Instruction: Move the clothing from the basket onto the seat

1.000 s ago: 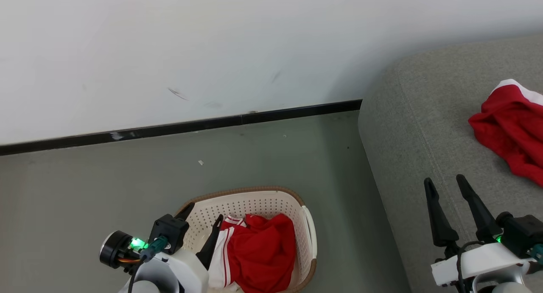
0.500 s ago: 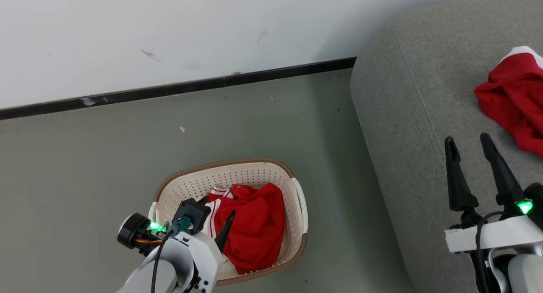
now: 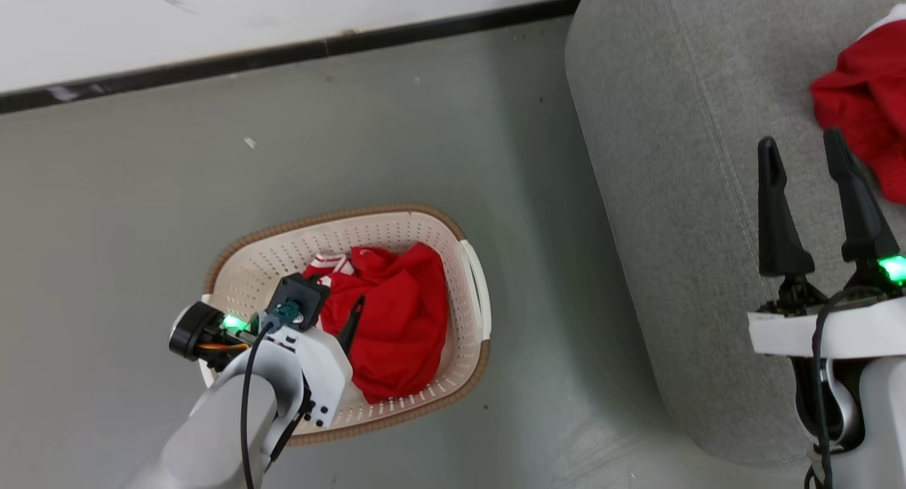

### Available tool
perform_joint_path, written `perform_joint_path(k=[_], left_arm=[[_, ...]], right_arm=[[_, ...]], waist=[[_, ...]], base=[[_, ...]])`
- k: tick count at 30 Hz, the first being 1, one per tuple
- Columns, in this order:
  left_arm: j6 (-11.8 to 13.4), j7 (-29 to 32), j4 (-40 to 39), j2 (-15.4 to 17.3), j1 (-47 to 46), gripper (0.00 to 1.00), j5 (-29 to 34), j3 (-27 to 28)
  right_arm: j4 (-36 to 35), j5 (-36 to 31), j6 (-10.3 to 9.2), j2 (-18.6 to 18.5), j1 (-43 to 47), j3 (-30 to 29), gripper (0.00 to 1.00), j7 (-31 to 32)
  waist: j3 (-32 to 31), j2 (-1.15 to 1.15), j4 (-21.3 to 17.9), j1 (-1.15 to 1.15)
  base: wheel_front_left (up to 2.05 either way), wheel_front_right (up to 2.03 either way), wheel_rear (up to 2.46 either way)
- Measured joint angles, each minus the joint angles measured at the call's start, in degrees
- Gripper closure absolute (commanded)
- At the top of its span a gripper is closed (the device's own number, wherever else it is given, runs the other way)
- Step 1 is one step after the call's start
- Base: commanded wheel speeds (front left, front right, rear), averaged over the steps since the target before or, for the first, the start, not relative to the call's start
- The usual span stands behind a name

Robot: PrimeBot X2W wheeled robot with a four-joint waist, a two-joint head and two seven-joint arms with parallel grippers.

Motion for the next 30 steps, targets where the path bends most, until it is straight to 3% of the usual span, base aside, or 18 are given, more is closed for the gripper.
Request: perform_joint_path(k=[30], left_arm=[[0.1,-2.0,12.0,2.1,-13.6,0.0,4.1,0.7]], right_arm=[[-2.3,4.4,0.0,-0.1,-16.7,4.4,0.0,0.0]], waist=[[21.0,0.0,-6.7,0.0]], base=[[0.0,0.0,0.0]])
